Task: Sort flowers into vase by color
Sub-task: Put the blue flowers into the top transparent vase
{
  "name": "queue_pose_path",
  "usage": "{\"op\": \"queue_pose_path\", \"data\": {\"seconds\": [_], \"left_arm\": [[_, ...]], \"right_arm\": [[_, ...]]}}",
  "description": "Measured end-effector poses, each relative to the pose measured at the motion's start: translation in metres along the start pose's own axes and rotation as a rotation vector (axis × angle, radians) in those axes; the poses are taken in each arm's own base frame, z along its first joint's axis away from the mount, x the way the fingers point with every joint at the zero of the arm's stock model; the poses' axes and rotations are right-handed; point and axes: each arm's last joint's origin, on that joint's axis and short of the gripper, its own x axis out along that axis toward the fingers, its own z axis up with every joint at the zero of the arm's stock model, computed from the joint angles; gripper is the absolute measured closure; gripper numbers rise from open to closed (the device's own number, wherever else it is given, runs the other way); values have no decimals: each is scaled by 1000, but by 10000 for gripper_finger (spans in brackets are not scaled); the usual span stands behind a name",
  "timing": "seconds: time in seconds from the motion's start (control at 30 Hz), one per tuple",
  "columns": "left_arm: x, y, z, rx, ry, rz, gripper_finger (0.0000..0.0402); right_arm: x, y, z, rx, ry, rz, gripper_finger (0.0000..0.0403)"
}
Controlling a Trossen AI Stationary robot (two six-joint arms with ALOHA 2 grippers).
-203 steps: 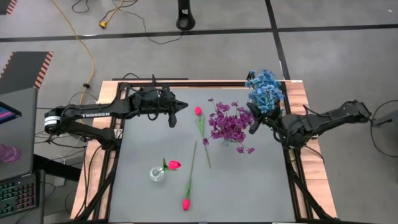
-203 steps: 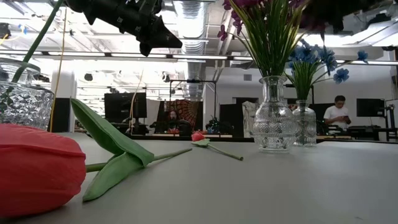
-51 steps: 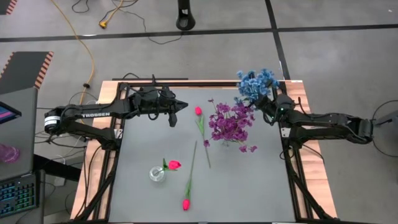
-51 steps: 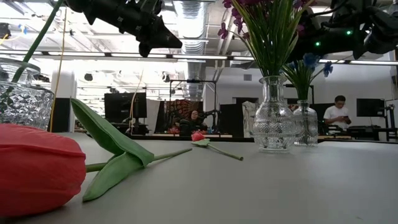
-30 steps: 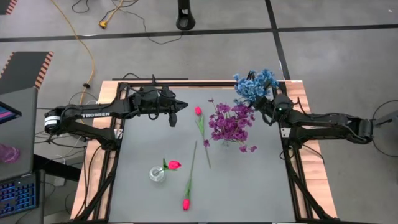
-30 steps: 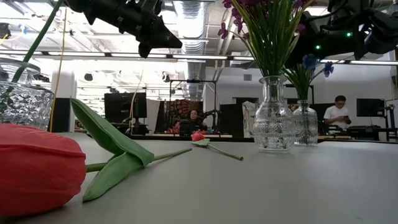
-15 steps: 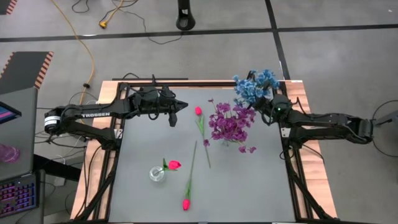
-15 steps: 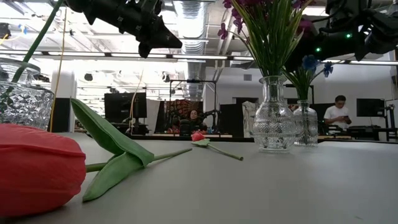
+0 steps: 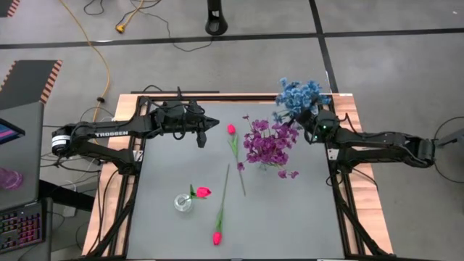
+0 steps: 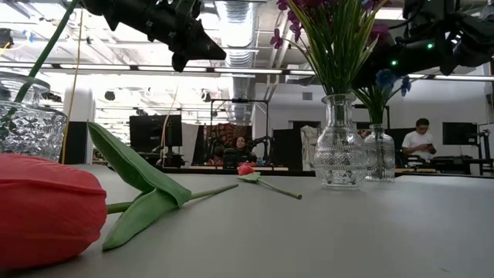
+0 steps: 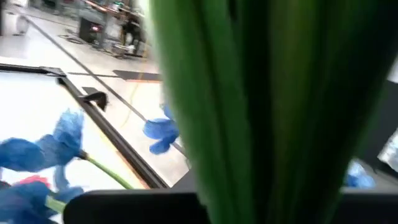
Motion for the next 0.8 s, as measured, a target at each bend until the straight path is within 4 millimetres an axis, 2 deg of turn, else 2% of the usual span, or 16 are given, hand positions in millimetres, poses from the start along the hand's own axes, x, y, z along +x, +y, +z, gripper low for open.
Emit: {"op": "queue_pose_path", "data": {"seconds": [0.37,0.8], "left_arm": [[0,0,0,0,0,0,401],[0,0,0,3,0,0,401]], "right_arm": [[0,-1,-3,85,51,-71,381],[-1,3,-15,28,158,-33,381]]}}
